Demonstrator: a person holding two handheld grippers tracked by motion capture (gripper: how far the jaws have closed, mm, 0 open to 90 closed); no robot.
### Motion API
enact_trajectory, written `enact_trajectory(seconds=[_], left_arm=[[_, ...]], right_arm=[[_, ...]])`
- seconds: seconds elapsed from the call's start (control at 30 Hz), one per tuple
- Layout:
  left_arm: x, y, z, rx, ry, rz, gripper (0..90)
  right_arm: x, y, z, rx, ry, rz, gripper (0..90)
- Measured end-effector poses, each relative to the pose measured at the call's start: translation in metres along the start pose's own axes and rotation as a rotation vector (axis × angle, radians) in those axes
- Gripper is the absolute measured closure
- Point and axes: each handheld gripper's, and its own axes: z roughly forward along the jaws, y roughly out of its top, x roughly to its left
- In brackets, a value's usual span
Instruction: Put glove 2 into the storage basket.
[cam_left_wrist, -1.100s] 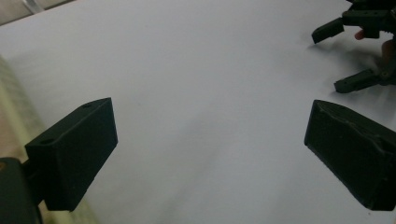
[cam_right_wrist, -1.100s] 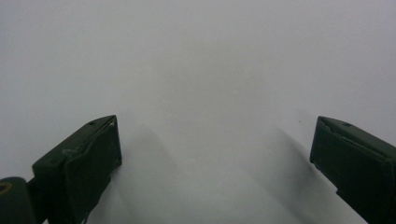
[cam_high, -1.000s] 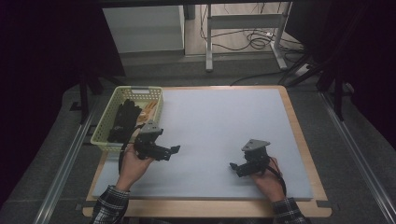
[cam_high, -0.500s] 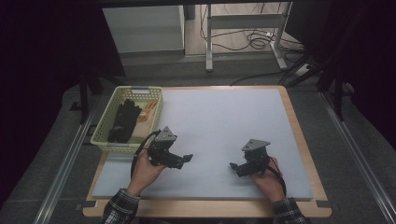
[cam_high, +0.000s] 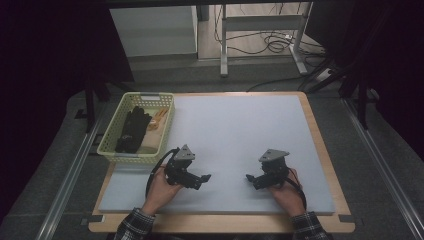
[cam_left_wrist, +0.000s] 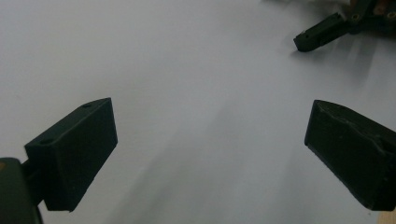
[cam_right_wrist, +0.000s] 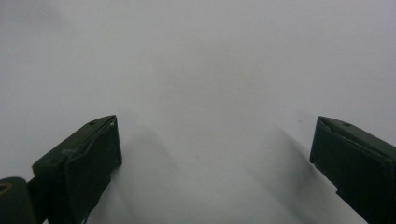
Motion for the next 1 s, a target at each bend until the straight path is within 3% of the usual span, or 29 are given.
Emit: enact_trajectory(seconds=[0.47,0.8,0.87,1.0], left_arm=[[-0.005,-0.017,0.013,0.041,-0.004,0.007,2.8],[-0.009,-0.026,0.024,0.1,0.017,0.027,2.7],[-0.011,-0.028,0.026,0.106,0.032,0.046,1.4],[-0.012,-0.028,0.027,0.106,0.034,0.045,1.3]], right_arm=[[0.0,0.0,0.0,-0.001,-0.001,0.0,1.7],[0.0,0.0,0.0,-0.002,-0.001,0.0,1.7],[0.0,0.0,0.0,-0.002,-0.001,0.0,1.7],[0.0,0.0,0.0,-0.001,0.0,0.0,1.7]])
